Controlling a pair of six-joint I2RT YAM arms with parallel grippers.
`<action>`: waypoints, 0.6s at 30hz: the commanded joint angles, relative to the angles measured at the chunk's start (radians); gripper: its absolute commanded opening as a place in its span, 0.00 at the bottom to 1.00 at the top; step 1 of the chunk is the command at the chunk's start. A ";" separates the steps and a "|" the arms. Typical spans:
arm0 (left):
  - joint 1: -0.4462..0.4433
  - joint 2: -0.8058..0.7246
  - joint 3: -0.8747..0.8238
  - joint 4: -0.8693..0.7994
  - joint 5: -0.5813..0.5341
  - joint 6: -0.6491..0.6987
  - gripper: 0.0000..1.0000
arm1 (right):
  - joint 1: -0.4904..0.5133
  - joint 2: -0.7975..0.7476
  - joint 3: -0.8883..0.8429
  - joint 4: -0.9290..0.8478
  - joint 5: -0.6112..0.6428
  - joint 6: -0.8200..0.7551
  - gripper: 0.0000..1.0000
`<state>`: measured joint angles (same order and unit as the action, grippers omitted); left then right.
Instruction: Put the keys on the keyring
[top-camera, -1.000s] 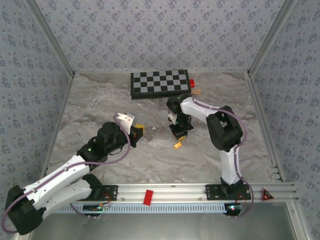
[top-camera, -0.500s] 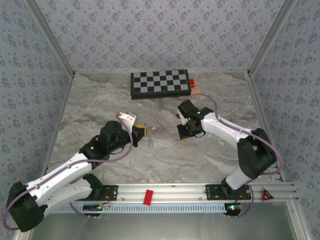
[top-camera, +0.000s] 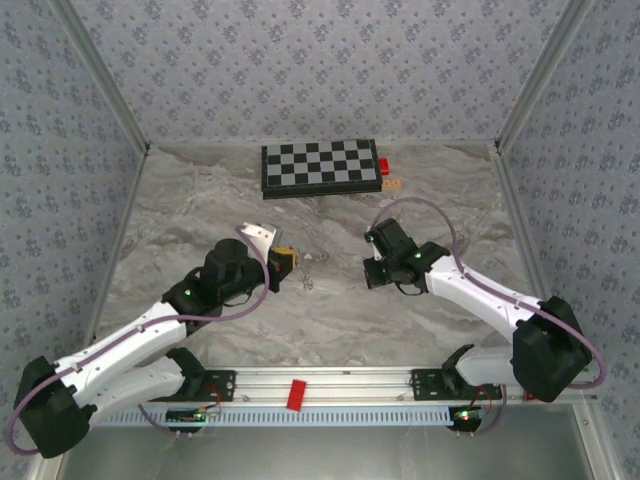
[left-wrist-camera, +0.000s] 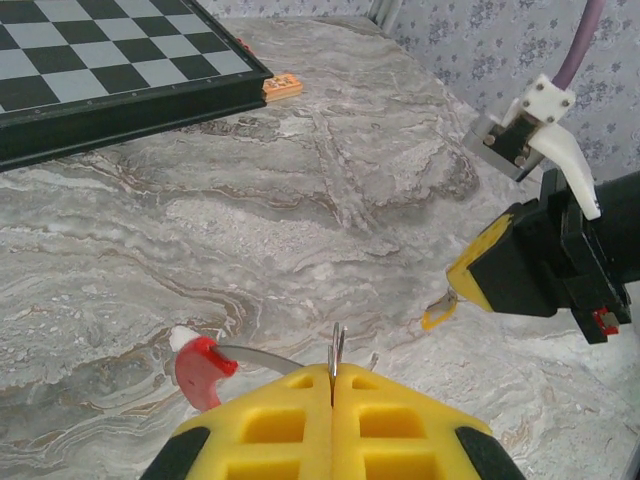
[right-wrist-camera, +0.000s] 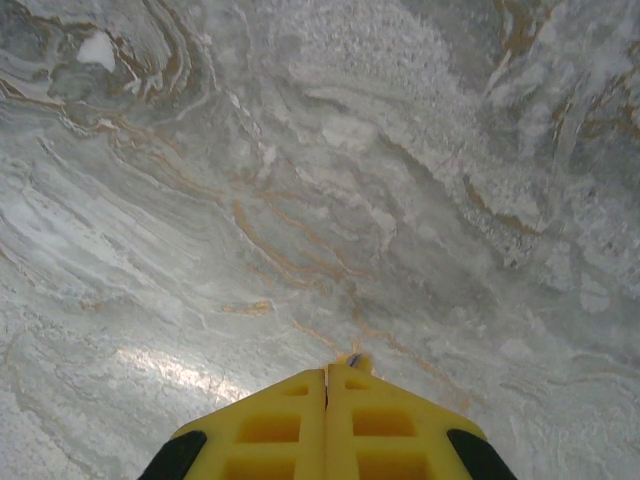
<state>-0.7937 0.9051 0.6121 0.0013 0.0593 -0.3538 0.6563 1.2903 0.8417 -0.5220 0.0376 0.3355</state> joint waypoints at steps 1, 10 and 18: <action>-0.014 0.007 0.051 0.019 0.001 -0.011 0.00 | -0.003 0.022 0.011 -0.048 -0.030 0.032 0.00; -0.018 0.003 0.057 -0.002 -0.015 -0.006 0.00 | -0.075 0.192 0.097 -0.064 -0.118 -0.033 0.00; -0.019 0.009 0.061 -0.009 -0.024 -0.002 0.00 | -0.111 0.322 0.147 0.019 -0.106 -0.058 0.00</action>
<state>-0.8055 0.9127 0.6258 -0.0063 0.0479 -0.3534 0.5571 1.5776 0.9573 -0.5316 -0.0635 0.2989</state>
